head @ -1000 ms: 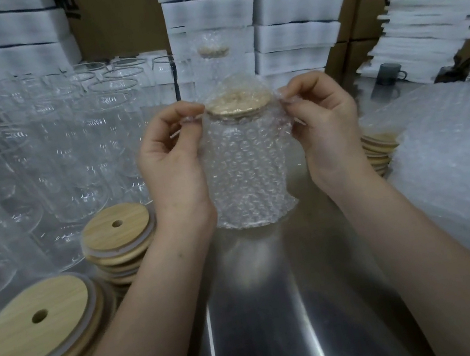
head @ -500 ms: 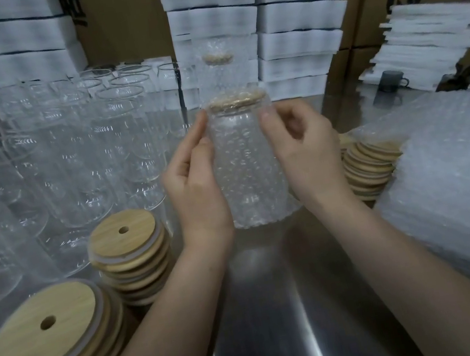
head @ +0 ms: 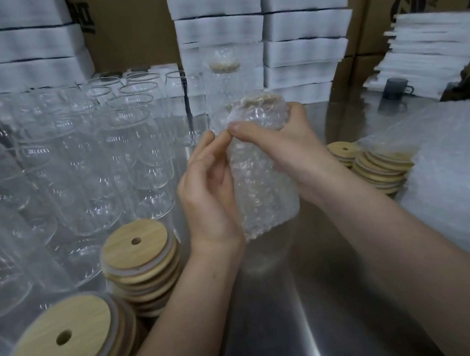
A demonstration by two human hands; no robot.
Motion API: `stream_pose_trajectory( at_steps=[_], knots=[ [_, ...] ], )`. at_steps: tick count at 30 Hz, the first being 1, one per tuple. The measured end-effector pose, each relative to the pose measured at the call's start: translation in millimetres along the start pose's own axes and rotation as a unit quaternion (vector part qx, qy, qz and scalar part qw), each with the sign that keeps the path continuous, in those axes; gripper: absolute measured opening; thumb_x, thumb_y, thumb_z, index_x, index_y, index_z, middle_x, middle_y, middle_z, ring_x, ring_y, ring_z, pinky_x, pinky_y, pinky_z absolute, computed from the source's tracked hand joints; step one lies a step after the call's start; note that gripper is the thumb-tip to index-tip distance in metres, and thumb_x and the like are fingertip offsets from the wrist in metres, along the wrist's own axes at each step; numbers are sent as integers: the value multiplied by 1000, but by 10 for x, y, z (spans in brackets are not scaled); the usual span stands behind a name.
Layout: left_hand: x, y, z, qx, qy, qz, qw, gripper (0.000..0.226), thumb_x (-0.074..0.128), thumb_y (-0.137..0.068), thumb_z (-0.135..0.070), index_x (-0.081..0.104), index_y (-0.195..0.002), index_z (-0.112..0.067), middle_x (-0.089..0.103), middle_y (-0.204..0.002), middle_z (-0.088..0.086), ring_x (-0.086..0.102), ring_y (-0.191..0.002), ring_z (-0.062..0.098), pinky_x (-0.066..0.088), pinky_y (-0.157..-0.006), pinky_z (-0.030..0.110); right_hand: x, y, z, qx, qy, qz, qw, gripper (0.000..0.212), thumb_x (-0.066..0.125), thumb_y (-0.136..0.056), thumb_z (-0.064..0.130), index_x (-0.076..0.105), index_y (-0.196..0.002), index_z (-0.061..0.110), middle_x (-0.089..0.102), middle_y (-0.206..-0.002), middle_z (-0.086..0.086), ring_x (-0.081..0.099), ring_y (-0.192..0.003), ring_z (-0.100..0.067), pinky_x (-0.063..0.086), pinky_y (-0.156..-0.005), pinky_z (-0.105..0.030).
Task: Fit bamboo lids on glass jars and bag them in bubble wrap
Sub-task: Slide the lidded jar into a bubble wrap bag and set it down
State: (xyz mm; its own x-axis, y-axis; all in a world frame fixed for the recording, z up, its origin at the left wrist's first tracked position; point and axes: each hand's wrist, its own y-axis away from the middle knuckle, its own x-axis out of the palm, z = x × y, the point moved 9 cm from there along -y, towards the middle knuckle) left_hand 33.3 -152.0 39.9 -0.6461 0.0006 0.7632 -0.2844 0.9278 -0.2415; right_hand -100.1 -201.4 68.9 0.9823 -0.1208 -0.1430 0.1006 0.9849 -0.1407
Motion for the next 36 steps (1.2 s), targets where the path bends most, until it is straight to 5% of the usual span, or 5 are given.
stream_pose_trajectory(
  at_steps=[4, 8, 11, 16, 36],
  knots=[
    [-1, 18, -75, 71, -172, -10, 983, 30, 46, -81, -17, 69, -100, -19, 59, -132, 11, 56, -125, 15, 43, -107, 31, -34, -204, -37, 29, -19, -33, 999, 84, 82, -64, 49, 43, -132, 19, 61, -120, 0, 62, -107, -19, 54, -88, -39],
    [-2, 116, -127, 163, -402, -16, 901, 31, 44, -77, -9, 67, -96, -17, 63, -106, 0, 58, -102, 6, 45, -96, 23, -239, -553, -59, 21, -93, -143, 985, 64, 77, -75, 40, 29, -113, 25, 47, -96, 10, 50, -83, -8, 40, -65, -25],
    [-123, 123, -48, 134, -474, -35, 870, 27, 48, -81, 2, 69, -86, -14, 65, -93, -1, 60, -89, 14, 47, -83, 30, -415, -806, -45, -11, -114, -241, 964, 71, 76, -76, 37, 29, -127, 21, 48, -131, 1, 50, -104, -15, 39, -85, -29],
    [-253, 108, 68, 84, -486, -51, 868, 31, 50, -81, 6, 66, -79, -21, 57, -72, -3, 46, -62, 16, 37, -65, 32, -579, -1286, -36, -39, -59, -320, 945, 80, 77, -74, 36, 29, -135, 18, 42, -143, -5, 49, -121, -28, 33, -110, -48],
    [-373, -15, 212, 73, -485, -65, 869, 27, 43, -68, -17, 64, -81, -30, 49, -55, -12, 45, -51, 10, 33, -55, 28, -137, -2379, -275, -54, 42, -194, 979, 84, 76, -79, 37, 21, -139, 16, 34, -143, -8, 42, -125, -28, 41, -103, -40]
  ],
)
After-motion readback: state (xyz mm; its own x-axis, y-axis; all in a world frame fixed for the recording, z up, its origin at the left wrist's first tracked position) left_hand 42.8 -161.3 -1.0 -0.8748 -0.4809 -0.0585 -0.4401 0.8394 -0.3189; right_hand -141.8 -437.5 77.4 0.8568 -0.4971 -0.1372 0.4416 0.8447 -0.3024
